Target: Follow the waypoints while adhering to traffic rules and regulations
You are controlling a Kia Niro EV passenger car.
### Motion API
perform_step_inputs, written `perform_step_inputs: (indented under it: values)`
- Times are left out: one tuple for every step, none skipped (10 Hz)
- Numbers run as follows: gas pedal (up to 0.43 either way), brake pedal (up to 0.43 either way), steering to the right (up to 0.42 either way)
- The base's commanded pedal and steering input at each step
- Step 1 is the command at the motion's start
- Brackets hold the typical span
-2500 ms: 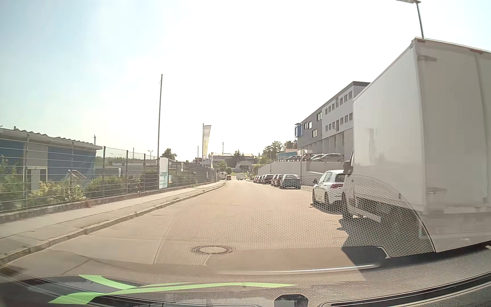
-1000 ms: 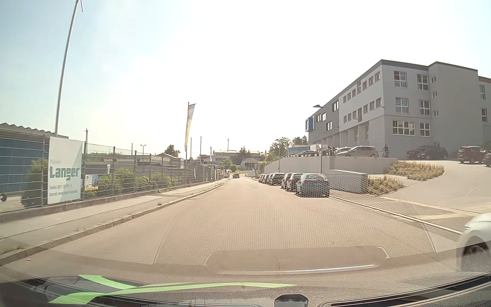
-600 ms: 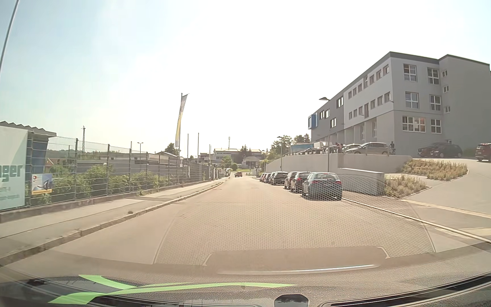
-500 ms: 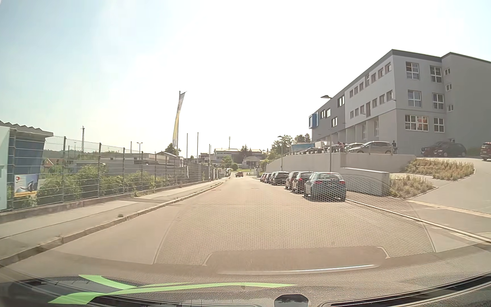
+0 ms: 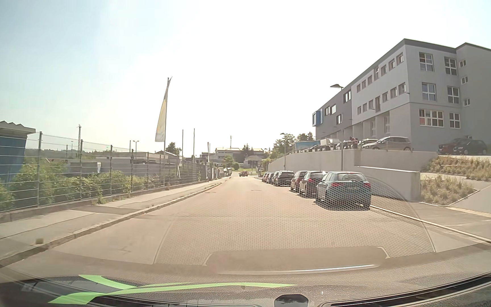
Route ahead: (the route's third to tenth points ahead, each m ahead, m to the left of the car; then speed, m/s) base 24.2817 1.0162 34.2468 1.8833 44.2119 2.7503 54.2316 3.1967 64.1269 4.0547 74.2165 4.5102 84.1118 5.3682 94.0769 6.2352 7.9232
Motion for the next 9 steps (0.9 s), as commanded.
perform_step_inputs:
  values:
    - [0.047, 0.0, -0.008]
    - [0.047, 0.0, -0.008]
    - [0.047, 0.0, -0.008]
    - [0.047, 0.0, -0.008]
    - [0.047, 0.0, -0.008]
    - [0.047, 0.0, -0.008]
    - [0.047, 0.0, -0.008]
    - [0.047, 0.0, -0.008]
    - [0.047, 0.0, -0.008]
